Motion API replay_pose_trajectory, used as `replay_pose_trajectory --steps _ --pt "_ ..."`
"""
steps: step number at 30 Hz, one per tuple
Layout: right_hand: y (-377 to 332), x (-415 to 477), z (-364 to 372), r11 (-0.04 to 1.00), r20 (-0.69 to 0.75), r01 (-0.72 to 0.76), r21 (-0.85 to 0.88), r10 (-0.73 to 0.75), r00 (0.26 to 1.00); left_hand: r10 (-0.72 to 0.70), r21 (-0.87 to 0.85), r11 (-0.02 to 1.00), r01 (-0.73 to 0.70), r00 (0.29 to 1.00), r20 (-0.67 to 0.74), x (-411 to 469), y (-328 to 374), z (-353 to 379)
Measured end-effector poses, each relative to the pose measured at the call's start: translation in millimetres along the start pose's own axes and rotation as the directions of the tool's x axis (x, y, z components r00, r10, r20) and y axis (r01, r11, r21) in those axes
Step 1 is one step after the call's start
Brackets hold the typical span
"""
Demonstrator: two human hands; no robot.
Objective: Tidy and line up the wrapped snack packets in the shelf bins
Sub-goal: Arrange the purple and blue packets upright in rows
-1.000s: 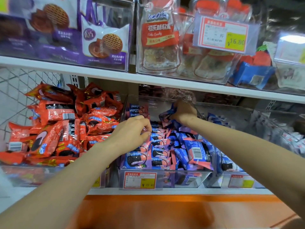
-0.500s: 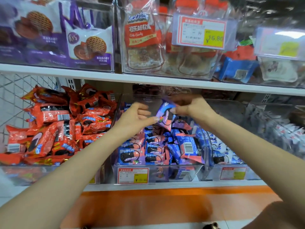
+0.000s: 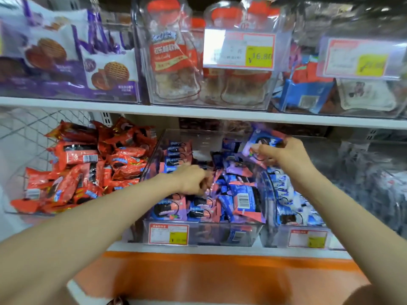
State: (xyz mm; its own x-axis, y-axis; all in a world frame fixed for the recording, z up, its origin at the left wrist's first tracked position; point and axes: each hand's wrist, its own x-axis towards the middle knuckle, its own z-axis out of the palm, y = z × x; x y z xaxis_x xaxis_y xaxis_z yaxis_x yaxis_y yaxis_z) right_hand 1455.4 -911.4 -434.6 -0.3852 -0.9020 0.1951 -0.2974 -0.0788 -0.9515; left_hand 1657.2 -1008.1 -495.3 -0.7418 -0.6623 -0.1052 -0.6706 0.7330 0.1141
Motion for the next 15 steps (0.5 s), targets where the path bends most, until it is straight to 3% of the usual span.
replay_pose_trajectory --steps 2,8,15 --pt "9 2 -7 0.999 -0.009 -0.008 -0.045 0.007 1.0 0.021 0.133 0.991 -0.028 0.998 0.061 8 4 -2" --pt "19 3 -14 0.998 -0.001 -0.005 -0.057 0.005 1.0 -0.004 0.168 0.985 -0.046 0.959 0.282 21 6 -1" --pt "15 1 -11 0.998 0.043 0.034 -0.046 -0.032 0.999 -0.071 0.341 0.94 0.004 0.981 0.183 24 3 3"
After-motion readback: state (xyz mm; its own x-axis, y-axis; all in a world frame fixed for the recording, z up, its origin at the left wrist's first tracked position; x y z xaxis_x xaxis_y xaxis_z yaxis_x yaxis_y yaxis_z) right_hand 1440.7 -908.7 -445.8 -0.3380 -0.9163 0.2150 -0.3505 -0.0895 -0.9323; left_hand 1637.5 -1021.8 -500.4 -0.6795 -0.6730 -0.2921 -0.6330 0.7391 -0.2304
